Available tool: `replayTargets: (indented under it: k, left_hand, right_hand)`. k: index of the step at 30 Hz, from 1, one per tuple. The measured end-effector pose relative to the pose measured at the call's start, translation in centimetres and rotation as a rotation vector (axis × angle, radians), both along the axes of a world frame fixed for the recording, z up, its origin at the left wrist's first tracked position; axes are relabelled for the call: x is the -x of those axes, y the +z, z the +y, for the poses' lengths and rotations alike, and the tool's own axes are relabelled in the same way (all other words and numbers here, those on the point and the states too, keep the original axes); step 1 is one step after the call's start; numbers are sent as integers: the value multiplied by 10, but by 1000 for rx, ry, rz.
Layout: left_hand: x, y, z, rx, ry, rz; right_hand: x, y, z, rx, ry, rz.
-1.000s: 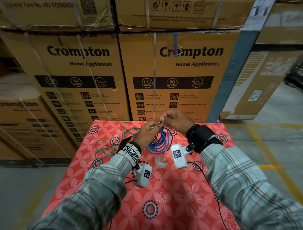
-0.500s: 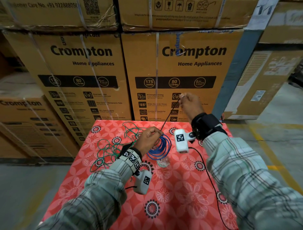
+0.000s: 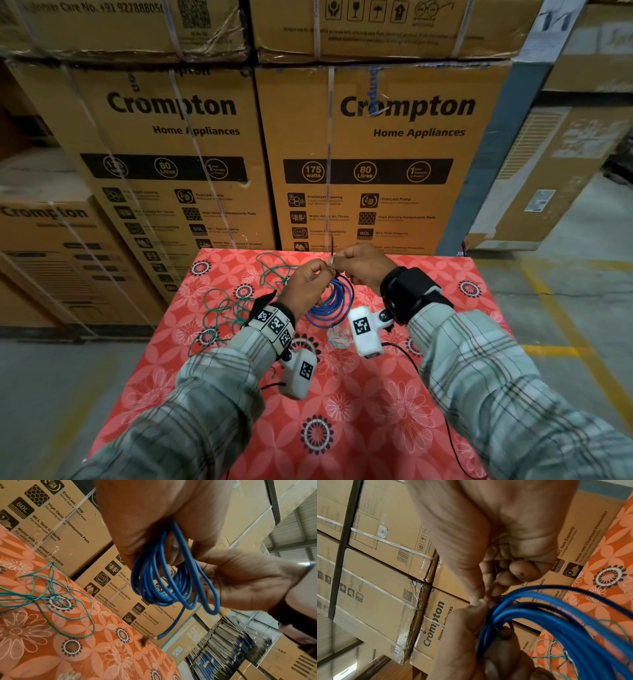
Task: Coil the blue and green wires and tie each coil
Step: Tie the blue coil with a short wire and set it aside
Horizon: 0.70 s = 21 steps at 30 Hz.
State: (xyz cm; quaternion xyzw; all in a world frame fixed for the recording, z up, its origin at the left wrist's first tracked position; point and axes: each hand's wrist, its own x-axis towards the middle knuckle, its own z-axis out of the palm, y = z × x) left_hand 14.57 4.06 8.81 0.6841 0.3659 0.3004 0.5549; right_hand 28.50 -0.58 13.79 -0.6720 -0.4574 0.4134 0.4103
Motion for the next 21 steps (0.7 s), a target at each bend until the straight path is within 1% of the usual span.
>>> replayTargets:
  k: [2, 4, 8, 11, 15, 17, 19, 21]
  left_hand:
    - [0, -1, -1, -9, -1, 12]
    - [2, 0, -2, 2, 11, 6]
    - [3, 7, -7, 36, 30, -36]
    - [3, 14, -12, 67, 28, -90]
    - [5, 22, -9, 86, 44, -117]
    - [6, 26, -7, 127, 50, -122]
    - [6, 29, -8, 192, 40, -141]
    - [8, 33, -9, 275, 28, -191]
  right_hand:
    - [2, 1, 1, -37, 6, 13]
    - [6, 5, 0, -91, -6, -17]
    - [6, 10, 9, -214, -129, -55]
    - [8, 18, 15, -273, -151, -143]
    - [14, 20, 20, -397, -199, -225]
    - [17, 19, 22, -430, -229, -251]
    - [16, 21, 20, -445, -196, -228]
    - [12, 26, 17, -438, -116, -194]
